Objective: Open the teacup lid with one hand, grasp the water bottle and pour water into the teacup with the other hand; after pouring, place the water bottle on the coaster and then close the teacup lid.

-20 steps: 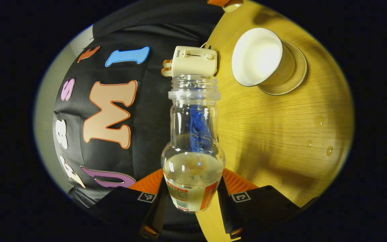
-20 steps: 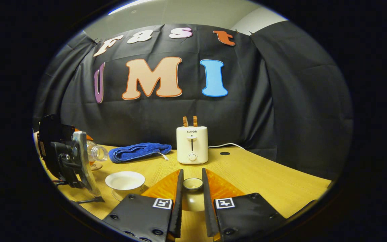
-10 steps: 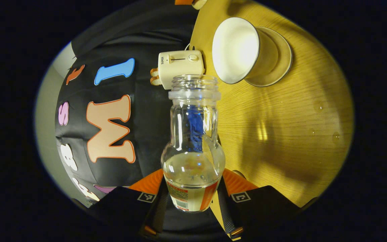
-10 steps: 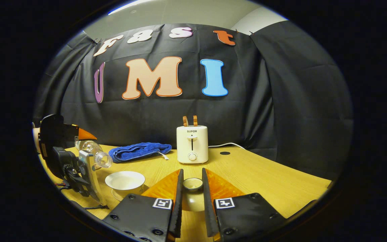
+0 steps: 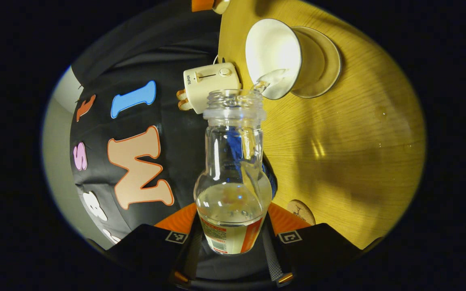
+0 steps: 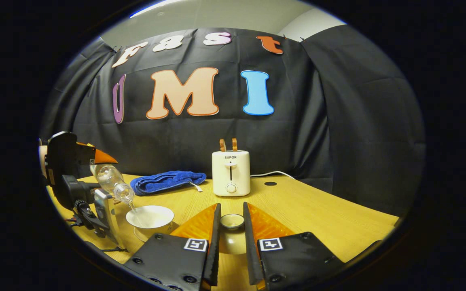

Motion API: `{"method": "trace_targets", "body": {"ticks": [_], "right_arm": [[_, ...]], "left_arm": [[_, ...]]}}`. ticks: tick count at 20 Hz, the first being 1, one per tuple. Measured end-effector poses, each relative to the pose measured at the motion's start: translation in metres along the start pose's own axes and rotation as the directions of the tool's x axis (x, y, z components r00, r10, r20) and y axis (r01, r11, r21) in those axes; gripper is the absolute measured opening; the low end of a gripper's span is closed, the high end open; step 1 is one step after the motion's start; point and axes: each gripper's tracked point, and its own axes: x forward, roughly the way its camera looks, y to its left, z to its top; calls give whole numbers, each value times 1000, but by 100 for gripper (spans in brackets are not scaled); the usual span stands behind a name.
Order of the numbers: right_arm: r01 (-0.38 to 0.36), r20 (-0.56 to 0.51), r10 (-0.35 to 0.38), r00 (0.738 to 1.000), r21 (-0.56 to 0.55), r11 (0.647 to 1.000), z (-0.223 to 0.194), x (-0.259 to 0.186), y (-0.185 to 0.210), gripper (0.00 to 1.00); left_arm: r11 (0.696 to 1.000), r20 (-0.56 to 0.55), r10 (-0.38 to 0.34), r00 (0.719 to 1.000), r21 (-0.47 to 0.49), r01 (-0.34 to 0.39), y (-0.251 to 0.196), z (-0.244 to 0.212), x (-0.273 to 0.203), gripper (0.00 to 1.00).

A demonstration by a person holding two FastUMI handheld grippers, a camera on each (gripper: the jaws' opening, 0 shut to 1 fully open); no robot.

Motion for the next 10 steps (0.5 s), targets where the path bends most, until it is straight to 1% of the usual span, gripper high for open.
{"method": "trace_targets", "body": {"ticks": [10], "right_arm": [[3, 0, -3, 1000, -1, 1000, 0, -1, -1, 32]], "left_arm": [[994, 15, 42, 999, 105, -43, 22, 10, -1, 65]]}}
